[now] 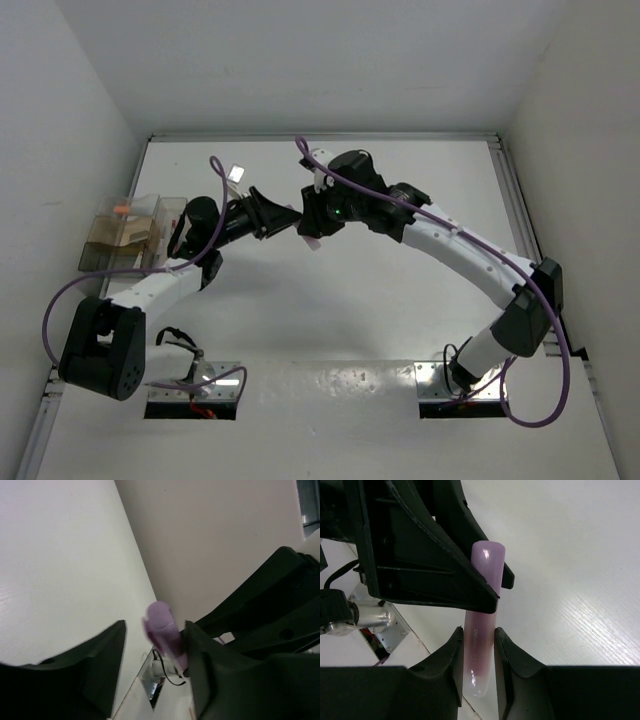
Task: Sort the stationery into containers
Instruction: Place the stationery in the storage box.
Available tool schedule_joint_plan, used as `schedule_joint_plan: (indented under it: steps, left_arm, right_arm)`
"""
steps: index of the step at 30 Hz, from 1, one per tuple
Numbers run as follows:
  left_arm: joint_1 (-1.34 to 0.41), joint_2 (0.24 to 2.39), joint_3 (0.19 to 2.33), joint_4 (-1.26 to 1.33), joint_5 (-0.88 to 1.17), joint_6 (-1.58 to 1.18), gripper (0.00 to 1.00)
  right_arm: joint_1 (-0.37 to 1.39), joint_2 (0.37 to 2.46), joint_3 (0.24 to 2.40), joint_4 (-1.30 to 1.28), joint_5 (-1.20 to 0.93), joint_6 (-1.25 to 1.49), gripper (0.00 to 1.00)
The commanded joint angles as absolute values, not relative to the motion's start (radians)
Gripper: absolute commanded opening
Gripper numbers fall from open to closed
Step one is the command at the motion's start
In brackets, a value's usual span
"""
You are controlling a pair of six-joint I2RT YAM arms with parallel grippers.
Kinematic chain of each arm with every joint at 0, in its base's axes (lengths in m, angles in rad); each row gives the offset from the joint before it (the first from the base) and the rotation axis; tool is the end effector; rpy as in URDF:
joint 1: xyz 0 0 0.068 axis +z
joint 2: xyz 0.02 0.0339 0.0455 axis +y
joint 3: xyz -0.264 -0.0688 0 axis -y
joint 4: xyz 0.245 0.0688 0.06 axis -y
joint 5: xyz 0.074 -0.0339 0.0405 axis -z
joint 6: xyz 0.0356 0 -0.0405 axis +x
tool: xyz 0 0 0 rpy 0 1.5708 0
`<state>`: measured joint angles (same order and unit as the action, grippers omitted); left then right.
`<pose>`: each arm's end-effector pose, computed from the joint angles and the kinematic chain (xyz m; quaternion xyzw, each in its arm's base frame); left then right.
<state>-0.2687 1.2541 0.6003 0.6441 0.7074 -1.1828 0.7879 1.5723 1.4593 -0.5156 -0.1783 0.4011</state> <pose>0.2540 -0.0939 0.2620 -0.0754 0.7057 -0.6222 0.3304 0.2486 0.2588 0.3454 -0.2102 0.8632 0.3189 0.3301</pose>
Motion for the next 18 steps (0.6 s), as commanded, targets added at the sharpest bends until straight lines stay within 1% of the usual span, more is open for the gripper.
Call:
schedule_joint_plan:
  steps: [1,2,3,6,7,8,9,10,11,12,13,14,15,16,18]
  left_arm:
    - [-0.278,1.25,0.629,0.732,0.693,-1.212,0.51]
    - [-0.275,1.252,0.626,0.739,0.695,-1.222,0.48]
    - [-0.27,1.249,0.621,0.748,0.693,-1.226,0.4]
    - [-0.246,1.247,0.627,0.749,0.696,-1.226,0.25]
    - [-0.238,1.244,0.635,0.741,0.699,-1.226,0.13]
    - [-0.229,1.243,0.644,0.729,0.704,-1.218,0.08]
    - [-0.206,1.238,0.685,0.653,0.709,-1.194,0.0]
    - [-0.193,1.236,0.725,0.587,0.722,-1.087,0.0]
    - [-0.178,1.236,0.776,0.49,0.729,-1.007,0.0]
    - [-0.14,1.242,0.834,0.287,0.735,-0.905,0.0]
    - [-0.124,1.247,0.97,0.178,0.732,-0.661,0.0]
    - [-0.108,1.259,1.042,0.056,0.713,-0.523,0.0]
    - [-0.092,1.285,1.118,-0.186,0.671,-0.374,0.0]
    - [-0.094,1.298,1.253,-0.284,0.532,-0.096,0.0]
    - [-0.107,1.356,1.359,-0.497,0.361,0.143,0.0]
  right_arm:
    - [0.801,1.58,1.506,-0.5,-0.17,0.385,0.0]
    - [0.801,1.58,1.506,-0.5,-0.169,0.388,0.0]
    - [0.802,1.58,1.505,-0.5,-0.169,0.388,0.0]
    - [0.802,1.582,1.503,-0.499,-0.167,0.38,0.0]
    - [0.801,1.582,1.502,-0.5,-0.164,0.38,0.17]
    - [0.802,1.578,1.5,-0.503,-0.163,0.377,0.3]
    - [0.801,1.574,1.496,-0.506,-0.146,0.376,0.42]
    - [0.798,1.571,1.496,-0.514,-0.134,0.367,0.55]
    - [0.792,1.566,1.496,-0.523,-0.124,0.364,0.63]
    - [0.776,1.562,1.497,-0.535,-0.124,0.357,0.69]
    - [0.764,1.559,1.494,-0.56,-0.123,0.354,0.7]
    - [0.75,1.551,1.49,-0.569,-0.121,0.354,0.7]
    - [0.723,1.545,1.474,-0.577,-0.133,0.351,0.7]
    - [0.706,1.542,1.468,-0.598,-0.141,0.344,0.7]
    - [0.663,1.539,1.456,-0.629,-0.164,0.331,0.7]
